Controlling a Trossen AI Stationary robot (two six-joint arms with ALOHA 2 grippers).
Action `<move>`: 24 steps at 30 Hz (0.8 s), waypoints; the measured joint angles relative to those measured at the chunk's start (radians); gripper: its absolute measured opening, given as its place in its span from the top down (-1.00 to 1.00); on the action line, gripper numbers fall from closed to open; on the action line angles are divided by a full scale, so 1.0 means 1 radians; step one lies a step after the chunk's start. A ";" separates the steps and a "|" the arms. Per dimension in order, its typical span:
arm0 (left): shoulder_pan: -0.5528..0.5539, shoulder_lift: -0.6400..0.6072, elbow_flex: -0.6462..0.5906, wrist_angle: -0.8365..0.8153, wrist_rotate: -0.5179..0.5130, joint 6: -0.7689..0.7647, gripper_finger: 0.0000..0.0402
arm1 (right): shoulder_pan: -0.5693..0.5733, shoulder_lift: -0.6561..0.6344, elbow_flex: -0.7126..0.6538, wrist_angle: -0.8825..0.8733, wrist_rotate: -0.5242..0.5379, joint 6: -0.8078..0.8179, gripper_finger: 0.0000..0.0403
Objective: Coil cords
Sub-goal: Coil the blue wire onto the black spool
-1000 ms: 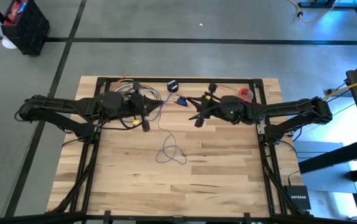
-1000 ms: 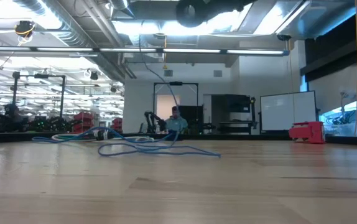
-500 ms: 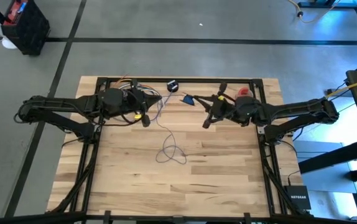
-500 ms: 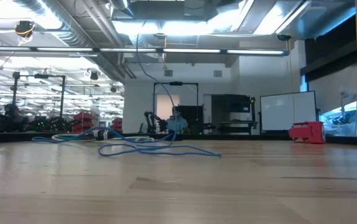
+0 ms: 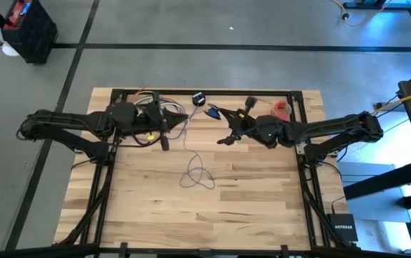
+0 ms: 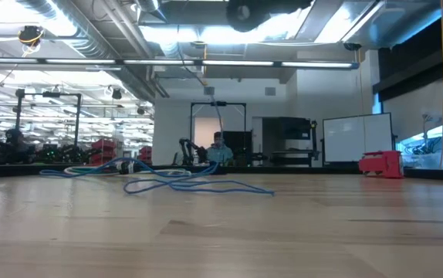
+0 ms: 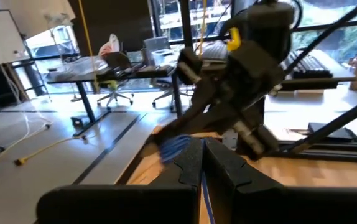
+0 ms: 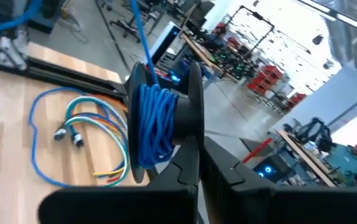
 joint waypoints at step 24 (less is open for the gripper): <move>-0.059 0.387 0.000 0.534 0.006 0.114 0.97 | -0.011 0.029 -0.001 0.181 -0.081 0.141 0.97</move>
